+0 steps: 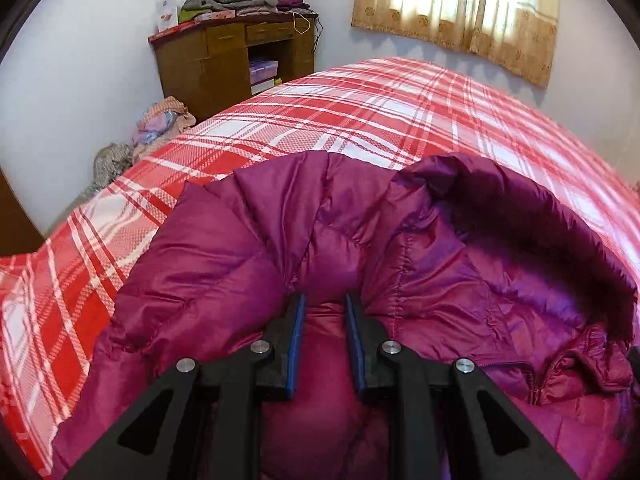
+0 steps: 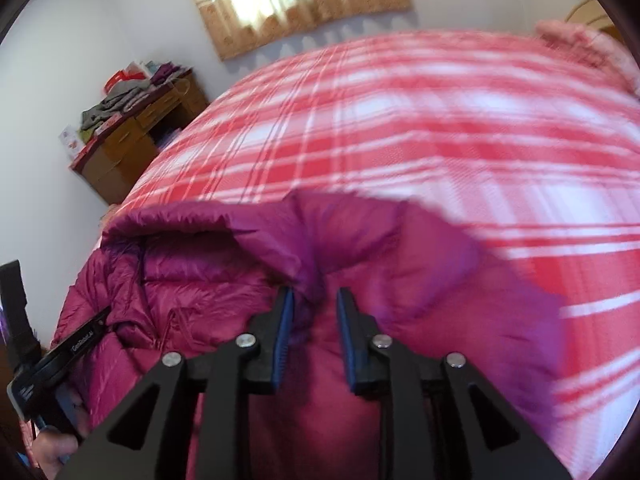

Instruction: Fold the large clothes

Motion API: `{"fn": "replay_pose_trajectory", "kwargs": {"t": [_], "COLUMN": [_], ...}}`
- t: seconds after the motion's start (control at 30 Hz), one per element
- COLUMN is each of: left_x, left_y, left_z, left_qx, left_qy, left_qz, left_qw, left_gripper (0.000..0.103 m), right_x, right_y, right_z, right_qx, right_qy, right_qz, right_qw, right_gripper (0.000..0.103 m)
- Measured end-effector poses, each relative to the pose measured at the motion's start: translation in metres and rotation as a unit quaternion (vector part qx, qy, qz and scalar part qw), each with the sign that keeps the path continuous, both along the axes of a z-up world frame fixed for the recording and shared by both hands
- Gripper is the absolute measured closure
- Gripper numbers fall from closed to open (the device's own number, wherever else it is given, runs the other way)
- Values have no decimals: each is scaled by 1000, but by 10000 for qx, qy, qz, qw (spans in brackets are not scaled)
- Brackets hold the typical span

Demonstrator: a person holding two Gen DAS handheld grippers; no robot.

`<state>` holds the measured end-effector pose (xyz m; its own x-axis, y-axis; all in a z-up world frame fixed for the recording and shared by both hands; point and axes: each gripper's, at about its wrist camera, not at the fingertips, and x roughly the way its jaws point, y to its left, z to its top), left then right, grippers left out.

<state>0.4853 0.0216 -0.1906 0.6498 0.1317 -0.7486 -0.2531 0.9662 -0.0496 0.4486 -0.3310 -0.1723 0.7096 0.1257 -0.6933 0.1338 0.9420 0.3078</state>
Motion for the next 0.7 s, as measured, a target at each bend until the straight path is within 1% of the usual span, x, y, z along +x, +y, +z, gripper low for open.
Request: {"fn": "replay_pose_trajectory", "kwargs": {"t": [0.03, 0.07, 0.13, 0.17, 0.23, 0.27, 0.33, 0.4, 0.43, 0.47, 0.5, 0.53, 0.57, 0.63, 0.67, 0.7], "left_x": [-1, -1, 1, 1, 1, 2, 2, 2, 1, 0, -1, -4, -9, -18, -21, -21], "left_y": [-1, -2, -3, -4, -4, -3, -2, 0, 2, 4, 5, 8, 11, 19, 22, 25], "left_z": [0, 0, 0, 0, 0, 0, 0, 1, 2, 5, 8, 15, 21, 42, 54, 71], "left_qx": [6, 36, 105, 122, 105, 87, 22, -83, -132, -183, -229, -366, -486, -659, -687, -701], "left_qy": [-17, -25, -14, -10, -9, -9, -13, -28, -39, -23, 37, 68, 37, -192, -367, -596], "left_qz": [1, 2, -3, -6, -13, -19, -39, -105, -177, -317, -452, -595, -670, -751, -743, -709], "left_qw": [10000, 10000, 9999, 9999, 9999, 10000, 10000, 9999, 9997, 9993, 9987, 9975, 9966, 9948, 9942, 9932], "left_gripper": [81, 81, 81, 81, 81, 81, 81, 78, 77, 77, 77, 77, 77, 77, 77, 74], "right_x": [-6, -11, -7, 5, 29, 49, 68, 77, 76, 70, 60, 53, 48, 47, 47, 47], "right_y": [-3, -6, -5, 3, 16, 23, 31, 42, 48, 55, 61, 67, 71, 71, 71, 71], "right_z": [10, 27, 48, 60, 68, 66, 51, 18, 3, -14, -15, -18, -20, -20, -20, -21], "right_qx": [-125, -234, -178, -183, -290, -267, -152, 68, -8, -361, -734, -1143, -1368, -1406, -1417, -1427], "right_qy": [-150, -373, -583, -633, -553, -389, -50, 566, 824, 924, 535, 351, 237, 230, 217, 200], "right_qz": [-127, -277, -336, -283, -242, -276, -282, 38, 168, 360, 489, 631, 699, 662, 659, 663], "right_qw": [9997, 9986, 9976, 9974, 9978, 9985, 9995, 9984, 9965, 9944, 9947, 9908, 9878, 9876, 9875, 9873], "right_gripper": [74, 74, 74, 74, 74, 74, 74, 74, 77, 79, 79, 79, 79, 79, 79, 78]}}
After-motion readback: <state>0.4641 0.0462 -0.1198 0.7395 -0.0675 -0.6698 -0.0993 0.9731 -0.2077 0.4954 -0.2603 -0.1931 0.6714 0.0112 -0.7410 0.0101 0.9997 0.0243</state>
